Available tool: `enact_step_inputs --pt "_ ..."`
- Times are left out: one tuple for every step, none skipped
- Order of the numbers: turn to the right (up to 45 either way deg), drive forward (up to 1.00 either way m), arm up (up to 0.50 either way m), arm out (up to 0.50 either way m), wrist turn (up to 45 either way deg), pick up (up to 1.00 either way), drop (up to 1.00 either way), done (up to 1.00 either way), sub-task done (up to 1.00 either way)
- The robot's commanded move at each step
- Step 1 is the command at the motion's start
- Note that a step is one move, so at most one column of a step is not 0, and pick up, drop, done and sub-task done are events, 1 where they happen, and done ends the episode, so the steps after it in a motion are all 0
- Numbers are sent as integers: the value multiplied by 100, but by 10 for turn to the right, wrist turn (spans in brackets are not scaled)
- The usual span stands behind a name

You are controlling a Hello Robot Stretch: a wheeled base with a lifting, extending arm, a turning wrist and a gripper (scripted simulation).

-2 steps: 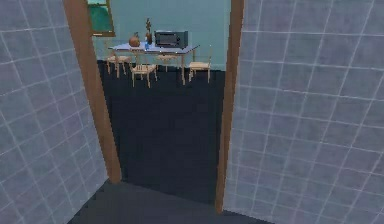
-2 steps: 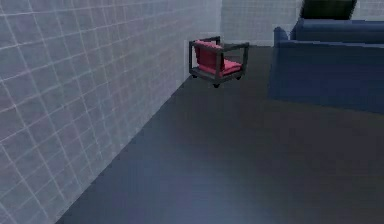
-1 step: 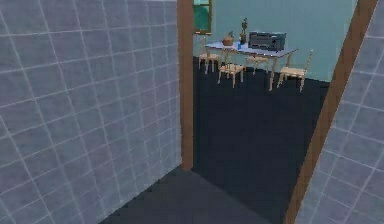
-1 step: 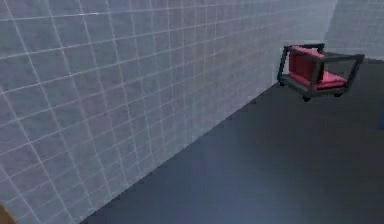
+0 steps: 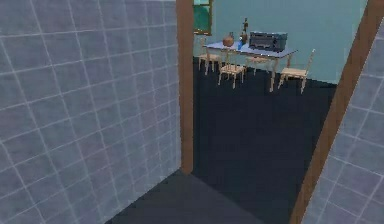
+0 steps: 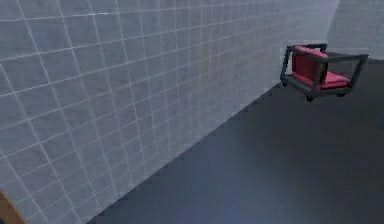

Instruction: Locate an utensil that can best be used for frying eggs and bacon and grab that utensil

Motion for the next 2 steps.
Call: enact_step_inputs --pt "60 0 0 0 0 0 0 0 0" --pt "0 100 0 0 0 0 0 0 0"
